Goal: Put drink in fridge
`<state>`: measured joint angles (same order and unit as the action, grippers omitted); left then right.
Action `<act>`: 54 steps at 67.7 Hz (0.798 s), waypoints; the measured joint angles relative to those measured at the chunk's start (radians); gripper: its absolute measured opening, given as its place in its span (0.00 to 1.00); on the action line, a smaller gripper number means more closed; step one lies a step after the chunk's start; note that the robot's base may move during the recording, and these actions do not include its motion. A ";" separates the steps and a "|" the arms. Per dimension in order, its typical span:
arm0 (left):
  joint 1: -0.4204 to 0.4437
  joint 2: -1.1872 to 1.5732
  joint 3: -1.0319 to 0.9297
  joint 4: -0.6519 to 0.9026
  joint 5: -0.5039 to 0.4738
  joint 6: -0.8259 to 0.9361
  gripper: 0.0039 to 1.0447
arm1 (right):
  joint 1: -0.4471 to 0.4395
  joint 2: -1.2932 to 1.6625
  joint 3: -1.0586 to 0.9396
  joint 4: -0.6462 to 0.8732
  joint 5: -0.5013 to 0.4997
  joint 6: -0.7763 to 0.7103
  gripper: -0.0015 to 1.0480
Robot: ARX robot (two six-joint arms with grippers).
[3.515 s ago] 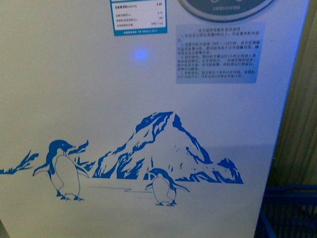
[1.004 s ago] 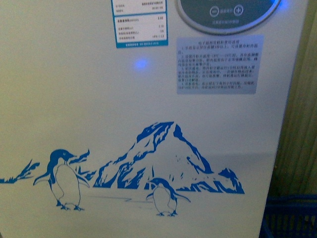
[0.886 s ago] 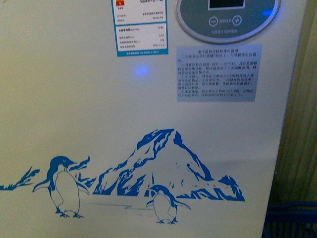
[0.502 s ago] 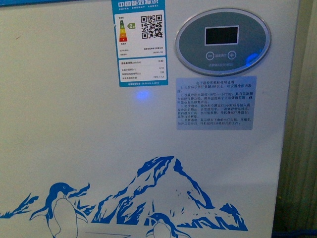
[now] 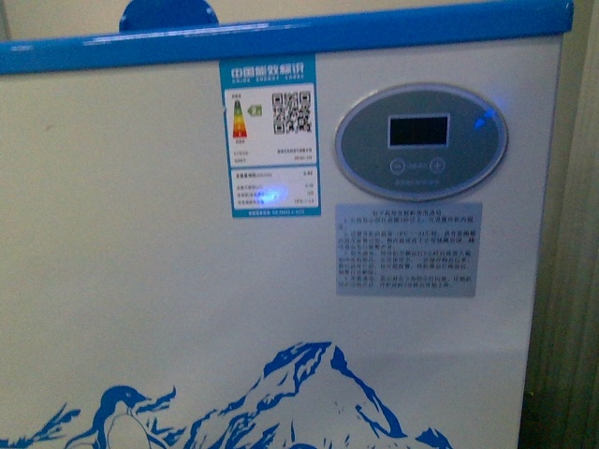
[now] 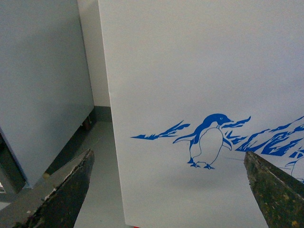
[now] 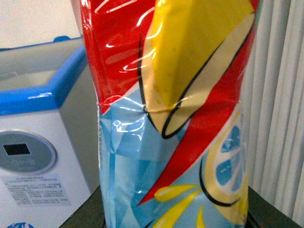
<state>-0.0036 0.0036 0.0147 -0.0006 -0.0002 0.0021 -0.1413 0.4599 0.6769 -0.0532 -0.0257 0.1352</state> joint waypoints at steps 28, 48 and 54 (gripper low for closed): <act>0.000 0.000 0.000 0.000 0.000 0.000 0.92 | 0.000 0.000 0.000 0.000 0.003 0.001 0.39; 0.000 0.000 0.000 0.000 0.000 0.000 0.92 | 0.000 -0.001 0.000 0.000 0.003 0.003 0.39; 0.000 0.000 0.000 0.000 0.000 0.000 0.92 | 0.000 -0.001 0.000 0.000 0.003 0.003 0.39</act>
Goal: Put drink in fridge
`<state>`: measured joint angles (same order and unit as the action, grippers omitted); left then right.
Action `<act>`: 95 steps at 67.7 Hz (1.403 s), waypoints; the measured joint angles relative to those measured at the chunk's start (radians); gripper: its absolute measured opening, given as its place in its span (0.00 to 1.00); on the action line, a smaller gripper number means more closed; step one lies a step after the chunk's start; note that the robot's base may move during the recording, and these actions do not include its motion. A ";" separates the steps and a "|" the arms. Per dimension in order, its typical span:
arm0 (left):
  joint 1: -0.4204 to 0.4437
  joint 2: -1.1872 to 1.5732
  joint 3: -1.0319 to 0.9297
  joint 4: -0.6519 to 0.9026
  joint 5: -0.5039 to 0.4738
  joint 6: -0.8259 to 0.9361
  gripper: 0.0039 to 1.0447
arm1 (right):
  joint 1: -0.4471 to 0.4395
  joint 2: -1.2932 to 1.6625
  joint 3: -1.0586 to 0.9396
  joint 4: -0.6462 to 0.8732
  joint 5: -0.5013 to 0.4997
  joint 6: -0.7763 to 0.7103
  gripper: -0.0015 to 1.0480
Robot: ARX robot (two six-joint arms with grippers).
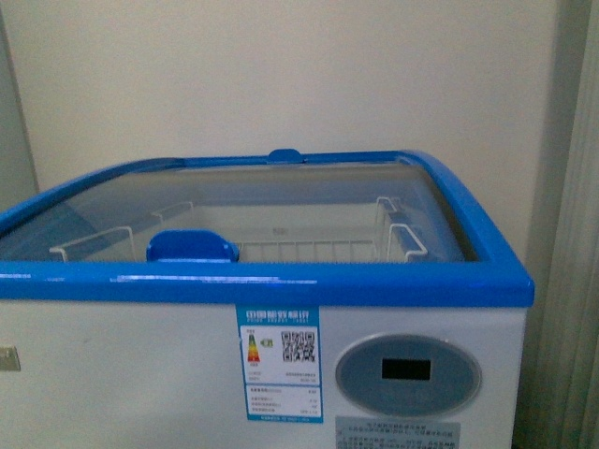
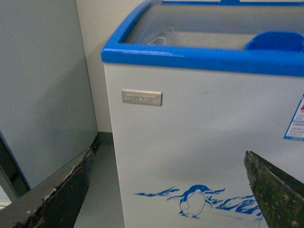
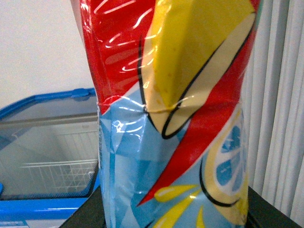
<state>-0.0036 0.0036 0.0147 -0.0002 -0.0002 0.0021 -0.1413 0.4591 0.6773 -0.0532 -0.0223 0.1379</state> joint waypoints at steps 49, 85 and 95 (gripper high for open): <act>0.030 0.760 0.227 0.416 0.127 -0.055 0.92 | 0.000 0.000 0.000 0.000 0.000 0.000 0.39; -0.090 1.408 0.797 0.315 0.629 1.078 0.92 | 0.000 0.000 0.000 0.000 0.000 0.000 0.39; -0.092 1.473 0.868 0.204 0.629 1.244 0.92 | 0.000 0.000 0.000 0.000 0.000 0.000 0.39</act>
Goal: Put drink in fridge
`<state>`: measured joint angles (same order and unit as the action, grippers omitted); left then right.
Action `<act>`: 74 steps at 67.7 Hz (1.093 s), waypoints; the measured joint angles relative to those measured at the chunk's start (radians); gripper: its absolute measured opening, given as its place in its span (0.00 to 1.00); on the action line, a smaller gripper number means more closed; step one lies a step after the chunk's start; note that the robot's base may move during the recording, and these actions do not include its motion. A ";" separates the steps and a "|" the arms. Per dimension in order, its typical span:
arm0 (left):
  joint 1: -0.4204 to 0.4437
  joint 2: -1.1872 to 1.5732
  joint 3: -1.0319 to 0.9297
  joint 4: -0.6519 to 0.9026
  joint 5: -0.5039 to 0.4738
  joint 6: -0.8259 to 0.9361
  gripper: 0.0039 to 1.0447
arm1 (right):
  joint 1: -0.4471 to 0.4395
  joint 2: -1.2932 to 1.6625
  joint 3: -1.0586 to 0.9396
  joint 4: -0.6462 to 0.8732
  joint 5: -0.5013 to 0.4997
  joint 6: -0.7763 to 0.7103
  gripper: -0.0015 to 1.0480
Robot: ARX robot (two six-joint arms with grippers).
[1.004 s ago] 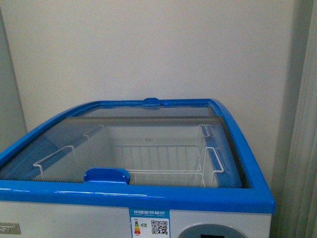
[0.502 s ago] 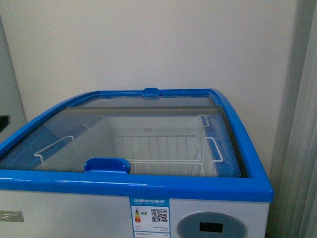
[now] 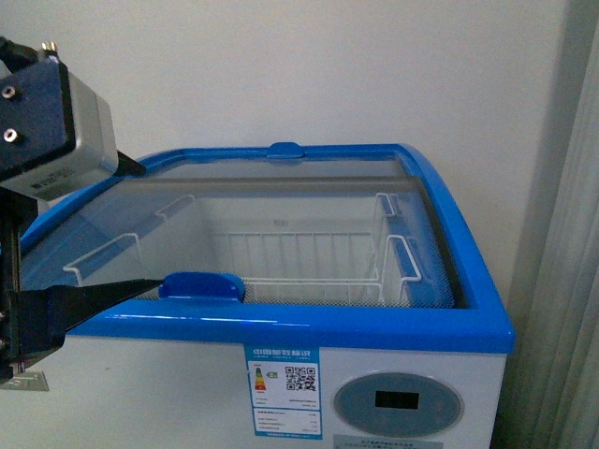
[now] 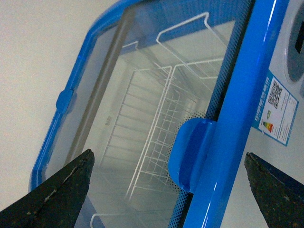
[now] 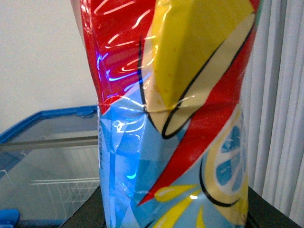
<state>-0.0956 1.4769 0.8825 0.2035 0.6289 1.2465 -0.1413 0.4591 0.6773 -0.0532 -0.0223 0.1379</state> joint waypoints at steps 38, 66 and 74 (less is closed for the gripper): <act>-0.010 0.180 0.144 0.032 -0.018 0.078 0.92 | 0.000 0.000 0.000 0.000 0.000 0.000 0.39; -0.017 0.253 0.188 -0.011 -0.030 0.094 0.92 | 0.000 0.000 0.000 0.000 0.000 0.000 0.39; -0.024 0.280 0.211 -0.006 -0.035 0.096 0.92 | 0.000 0.000 0.000 0.000 0.000 0.000 0.39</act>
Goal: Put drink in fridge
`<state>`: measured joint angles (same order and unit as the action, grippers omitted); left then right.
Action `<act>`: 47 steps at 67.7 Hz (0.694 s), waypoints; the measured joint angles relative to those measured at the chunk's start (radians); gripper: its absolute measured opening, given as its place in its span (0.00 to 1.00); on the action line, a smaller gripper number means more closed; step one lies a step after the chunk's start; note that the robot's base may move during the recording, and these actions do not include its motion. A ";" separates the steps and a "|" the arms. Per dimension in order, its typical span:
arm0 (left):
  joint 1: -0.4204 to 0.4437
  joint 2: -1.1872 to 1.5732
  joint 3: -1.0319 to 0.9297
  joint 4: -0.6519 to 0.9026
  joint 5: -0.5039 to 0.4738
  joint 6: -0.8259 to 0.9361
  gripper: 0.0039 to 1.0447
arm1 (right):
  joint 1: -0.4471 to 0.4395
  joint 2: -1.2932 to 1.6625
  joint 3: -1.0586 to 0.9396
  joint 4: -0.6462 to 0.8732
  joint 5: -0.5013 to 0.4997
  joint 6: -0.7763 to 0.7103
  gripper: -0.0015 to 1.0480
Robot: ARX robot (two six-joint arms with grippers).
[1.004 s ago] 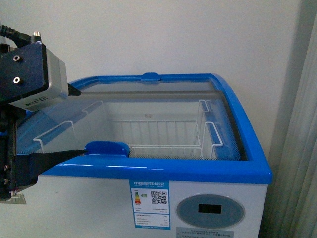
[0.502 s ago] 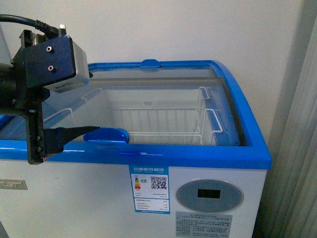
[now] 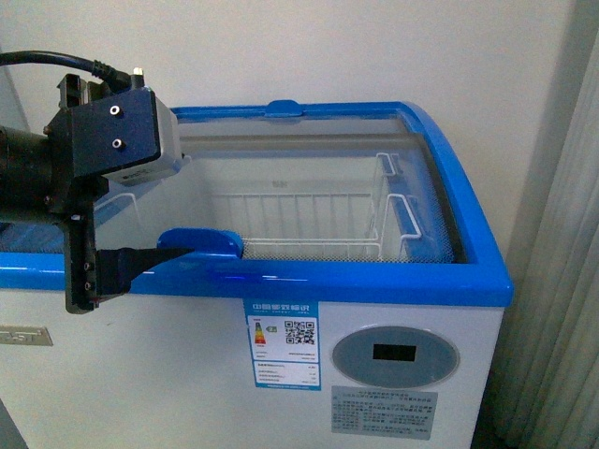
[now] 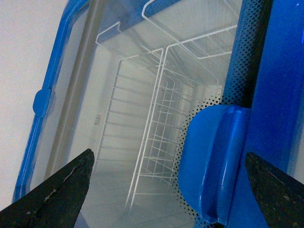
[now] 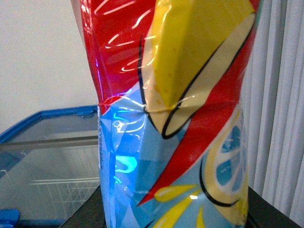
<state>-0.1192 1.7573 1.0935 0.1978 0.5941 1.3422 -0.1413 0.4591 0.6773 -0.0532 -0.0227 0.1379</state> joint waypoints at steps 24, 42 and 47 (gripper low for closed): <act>-0.009 0.092 0.086 0.005 -0.003 0.000 0.92 | 0.000 0.000 0.000 0.000 0.000 0.000 0.39; -0.010 0.174 0.203 -0.013 0.008 -0.009 0.92 | 0.000 0.000 0.000 0.000 0.000 0.000 0.39; -0.011 0.220 0.280 -0.015 -0.007 -0.010 0.92 | 0.000 0.000 0.000 0.000 0.000 0.000 0.39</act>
<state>-0.1299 1.9770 1.3735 0.1825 0.5873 1.3323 -0.1413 0.4591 0.6773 -0.0532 -0.0227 0.1379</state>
